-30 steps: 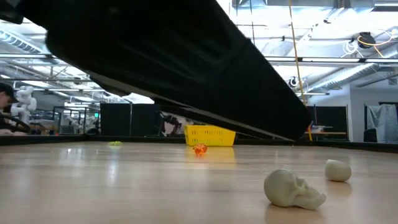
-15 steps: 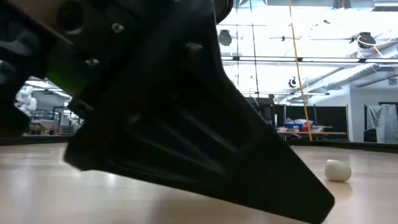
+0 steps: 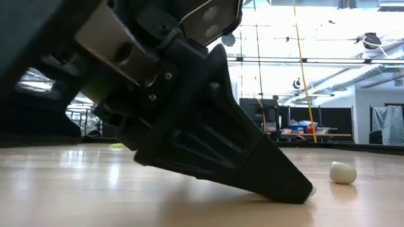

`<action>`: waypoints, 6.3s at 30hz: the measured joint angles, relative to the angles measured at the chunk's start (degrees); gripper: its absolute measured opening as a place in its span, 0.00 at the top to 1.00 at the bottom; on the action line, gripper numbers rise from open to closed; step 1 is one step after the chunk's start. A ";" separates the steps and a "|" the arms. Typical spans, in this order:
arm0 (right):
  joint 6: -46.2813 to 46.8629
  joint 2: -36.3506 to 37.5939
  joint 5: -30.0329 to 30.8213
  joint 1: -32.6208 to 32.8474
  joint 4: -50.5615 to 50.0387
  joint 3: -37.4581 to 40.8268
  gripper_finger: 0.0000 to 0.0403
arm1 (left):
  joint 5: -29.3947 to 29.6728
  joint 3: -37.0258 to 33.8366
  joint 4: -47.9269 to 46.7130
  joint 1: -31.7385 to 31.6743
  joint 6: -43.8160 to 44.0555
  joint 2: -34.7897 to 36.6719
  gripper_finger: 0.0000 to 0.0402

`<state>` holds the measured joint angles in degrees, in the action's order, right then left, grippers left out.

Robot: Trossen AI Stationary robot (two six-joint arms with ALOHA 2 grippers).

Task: Sort Halloween decoration
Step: Put the white skull toy into the green bin, then put the orange pumpkin toy into the black bin

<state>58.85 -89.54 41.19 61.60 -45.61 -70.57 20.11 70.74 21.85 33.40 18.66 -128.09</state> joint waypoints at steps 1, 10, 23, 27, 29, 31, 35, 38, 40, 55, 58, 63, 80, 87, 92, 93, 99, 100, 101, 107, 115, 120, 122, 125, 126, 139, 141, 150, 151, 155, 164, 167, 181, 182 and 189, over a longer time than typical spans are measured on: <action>-0.85 0.00 0.79 0.00 0.69 0.00 0.68 | -0.12 0.00 0.01 -0.01 -0.65 0.00 0.82; -7.25 -0.17 8.93 -0.54 5.83 0.00 0.68 | -0.57 -0.02 1.40 0.04 -2.97 -0.08 0.94; -14.15 -3.37 14.27 -5.78 8.13 0.02 0.68 | 3.00 -0.13 -2.15 2.86 -5.60 5.24 0.94; -14.59 -4.61 14.27 -7.29 8.13 0.02 0.68 | 6.55 -0.14 -7.51 4.14 -5.60 9.03 0.94; -15.00 -5.26 14.26 -7.91 8.14 0.02 0.68 | 7.99 -0.13 -9.78 4.94 -5.60 10.78 0.94; -15.28 -5.96 14.27 -8.43 8.11 0.02 0.68 | 9.03 -0.13 -11.12 5.89 -5.52 12.19 0.94; -17.02 -7.21 14.22 -9.65 8.88 0.04 0.68 | 13.06 -0.13 -14.36 8.39 -5.51 14.96 0.94; -17.85 -7.80 12.60 -10.88 11.03 0.04 0.68 | 16.27 -0.13 -18.35 10.49 -3.71 16.91 0.94; -18.99 -7.93 10.55 -11.72 12.76 0.04 0.68 | 18.48 -0.13 -21.24 12.08 -1.52 17.92 0.94; -25.51 -8.87 9.42 -14.29 15.87 0.07 0.68 | 29.56 -0.13 -37.39 23.08 12.40 23.07 0.94; -25.95 -8.87 9.44 -14.29 15.89 0.07 0.68 | 29.95 -0.13 -38.13 24.28 8.40 24.39 0.94; -25.95 -8.87 9.42 -14.29 15.89 0.07 0.68 | 30.67 -0.13 -39.11 25.66 -7.81 25.11 0.94; -27.03 -8.87 7.89 -14.27 17.03 0.07 0.68 | 36.11 -0.11 -48.48 28.58 -24.39 25.09 0.94; -27.25 -8.87 7.85 -14.27 17.09 0.07 0.68 | 36.23 -0.11 -48.37 29.37 -16.43 25.09 0.94; -27.24 -8.87 7.85 -14.27 17.12 0.07 0.68 | 36.81 -0.11 -48.50 29.37 -6.81 25.09 0.94; -27.24 -8.87 7.85 -14.27 17.12 0.07 0.68 | 37.22 -0.11 -48.81 29.37 -4.63 25.09 0.94; -27.24 -8.87 7.85 -14.27 17.12 0.07 0.68 | 37.41 -0.11 -50.47 29.30 4.94 26.80 0.94; -27.24 -8.87 7.85 -14.27 17.12 0.07 0.68 | 37.43 -0.11 -50.68 29.32 6.20 27.53 0.94; -27.24 -8.87 7.85 -14.27 17.12 0.07 0.68 | 37.41 -0.11 -51.26 29.32 7.60 28.32 0.94; -27.93 -8.87 7.87 -14.29 17.16 0.07 0.68 | 31.85 -0.11 -59.53 29.37 19.61 34.00 0.94; -28.09 -8.87 7.92 -15.93 17.69 0.07 0.68 | 18.84 -0.07 -75.39 29.37 39.77 38.14 0.94; -29.10 -8.87 4.42 -20.79 18.01 0.07 0.68 | 8.67 -0.07 -82.50 29.37 49.87 36.99 0.93; -30.69 -8.87 1.25 -23.60 18.42 0.07 0.68 | 7.36 -0.07 -82.64 29.37 51.47 36.32 0.89; -35.71 -8.93 -3.80 -28.13 21.99 0.59 0.68 | 5.98 -0.07 -82.67 29.37 51.52 35.13 0.86; -38.44 -8.98 -5.78 -29.69 24.66 1.26 0.68 | 5.55 -0.07 -82.82 29.37 51.52 34.68 0.86; -53.16 -9.16 -24.98 -46.88 53.04 13.96 0.50 | 1.32 -0.07 -82.86 29.37 51.04 28.83 0.88; -53.57 -9.16 -25.69 -48.60 54.64 15.45 0.46 | 1.32 -0.07 -82.86 29.37 51.03 28.24 0.88; -57.72 -12.74 -33.42 -52.82 64.84 20.13 0.36 | 1.32 -0.07 -81.80 29.37 51.52 27.61 0.87; -58.00 -14.08 -34.23 -53.04 66.21 20.13 0.35 | 1.32 -0.07 -81.75 29.37 51.55 27.61 0.87; -58.20 -18.90 -34.11 -53.31 70.77 20.17 0.34 | 1.25 -0.07 -81.81 29.28 52.83 27.61 0.81; -56.67 -23.84 -31.14 -54.62 75.91 20.16 0.34 | 1.36 -0.07 -81.91 29.30 54.48 27.61 0.67; -55.09 -23.82 -30.96 -54.90 75.28 20.14 0.35 | 1.37 -0.07 -81.92 29.30 54.37 27.61 0.67; -54.57 -23.80 -31.01 -54.84 73.73 20.06 0.66 | 1.56 -0.09 -81.81 29.30 54.50 27.61 0.67; -54.45 -23.80 -31.01 -54.84 73.70 20.06 0.69 | 1.58 -0.09 -81.81 29.30 54.53 27.61 0.67; -53.62 -23.77 -30.72 -54.86 73.75 20.06 0.84 | 1.58 1.92 -82.40 29.30 54.50 27.67 0.67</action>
<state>5.23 -113.31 10.47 6.74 28.15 -50.50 21.69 72.66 -60.55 62.70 73.17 -100.42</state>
